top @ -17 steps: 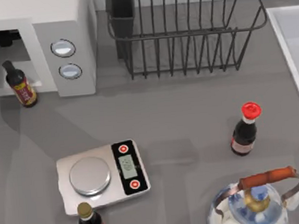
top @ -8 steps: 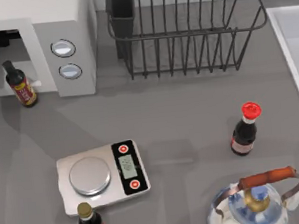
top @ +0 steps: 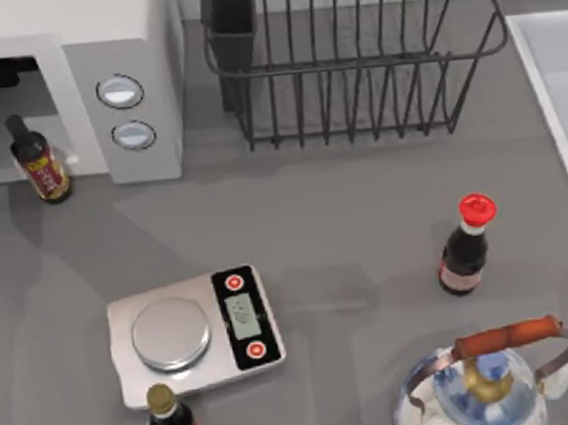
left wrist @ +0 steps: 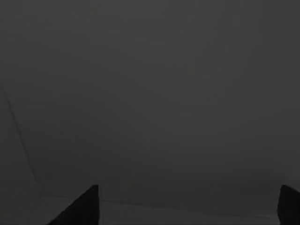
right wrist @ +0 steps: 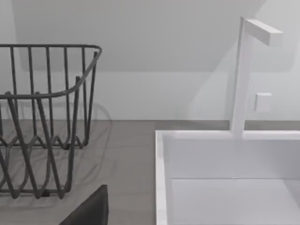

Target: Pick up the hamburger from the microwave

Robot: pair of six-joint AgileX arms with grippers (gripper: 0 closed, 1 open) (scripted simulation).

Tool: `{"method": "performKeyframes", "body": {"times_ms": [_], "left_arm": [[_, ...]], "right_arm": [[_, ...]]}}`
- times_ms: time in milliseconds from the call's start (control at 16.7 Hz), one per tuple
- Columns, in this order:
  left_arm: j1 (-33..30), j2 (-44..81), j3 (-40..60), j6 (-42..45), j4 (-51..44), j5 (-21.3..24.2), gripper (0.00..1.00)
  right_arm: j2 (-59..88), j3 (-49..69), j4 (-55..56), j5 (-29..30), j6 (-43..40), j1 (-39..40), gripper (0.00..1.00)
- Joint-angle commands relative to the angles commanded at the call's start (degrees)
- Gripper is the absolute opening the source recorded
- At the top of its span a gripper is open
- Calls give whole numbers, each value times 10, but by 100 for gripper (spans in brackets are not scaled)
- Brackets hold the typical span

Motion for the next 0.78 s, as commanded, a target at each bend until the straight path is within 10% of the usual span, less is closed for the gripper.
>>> {"method": "performKeyframes", "body": {"times_ms": [780], "left_arm": [[-158, -525, -471, -53, -87, -121, 0]], "right_arm": [[0, 0, 0, 0, 0, 0, 100]]}}
